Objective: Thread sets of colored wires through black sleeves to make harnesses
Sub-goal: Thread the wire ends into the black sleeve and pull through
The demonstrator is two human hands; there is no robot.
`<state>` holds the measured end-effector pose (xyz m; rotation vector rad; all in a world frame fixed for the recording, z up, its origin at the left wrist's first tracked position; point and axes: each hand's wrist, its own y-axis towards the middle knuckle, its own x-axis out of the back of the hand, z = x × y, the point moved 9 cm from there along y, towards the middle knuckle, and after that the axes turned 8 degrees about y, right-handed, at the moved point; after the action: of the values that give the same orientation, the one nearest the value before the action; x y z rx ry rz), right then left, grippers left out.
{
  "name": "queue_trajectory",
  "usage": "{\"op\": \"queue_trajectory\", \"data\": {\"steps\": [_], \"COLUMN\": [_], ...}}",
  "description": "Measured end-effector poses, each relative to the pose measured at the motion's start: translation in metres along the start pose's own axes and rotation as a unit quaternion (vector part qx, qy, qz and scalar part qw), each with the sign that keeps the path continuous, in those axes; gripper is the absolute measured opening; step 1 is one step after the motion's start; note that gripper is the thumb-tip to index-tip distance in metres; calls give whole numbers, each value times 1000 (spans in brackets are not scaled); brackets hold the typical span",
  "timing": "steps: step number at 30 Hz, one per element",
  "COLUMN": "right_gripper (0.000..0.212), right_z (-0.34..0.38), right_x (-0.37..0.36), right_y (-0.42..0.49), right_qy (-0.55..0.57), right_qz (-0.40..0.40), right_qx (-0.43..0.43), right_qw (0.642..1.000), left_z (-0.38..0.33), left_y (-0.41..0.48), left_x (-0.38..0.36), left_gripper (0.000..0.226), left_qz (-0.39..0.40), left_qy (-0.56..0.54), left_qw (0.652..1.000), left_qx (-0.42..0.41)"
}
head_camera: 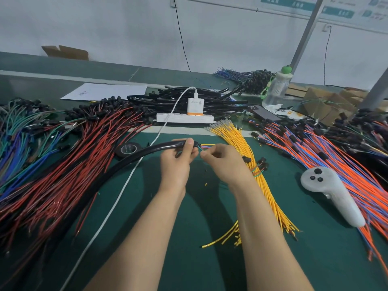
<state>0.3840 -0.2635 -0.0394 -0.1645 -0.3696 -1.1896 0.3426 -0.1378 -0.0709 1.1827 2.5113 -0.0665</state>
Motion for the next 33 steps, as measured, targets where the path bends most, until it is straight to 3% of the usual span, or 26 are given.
{"op": "queue_trajectory", "data": {"steps": [7,20,27,33], "right_gripper": [22,24,30,19], "right_z": [-2,-8,-16,-12], "right_x": [2,0,-1,6], "right_y": [-1,0,0,0], "right_qy": [90,106,103,160], "right_qz": [9,-3,32,1], "right_qx": [-13,-45,-83,-45], "right_qw": [996,993,991,986], "left_z": [3,4,4,4], "left_y": [2,1,1,1], "left_x": [2,0,2,2], "left_gripper": [19,18,17,15], "left_qz": [-13,3,-2,-4], "left_qy": [-13,-22,-17,-24], "left_qw": [1000,1000,1000,999], "left_qx": [8,12,13,23]}}
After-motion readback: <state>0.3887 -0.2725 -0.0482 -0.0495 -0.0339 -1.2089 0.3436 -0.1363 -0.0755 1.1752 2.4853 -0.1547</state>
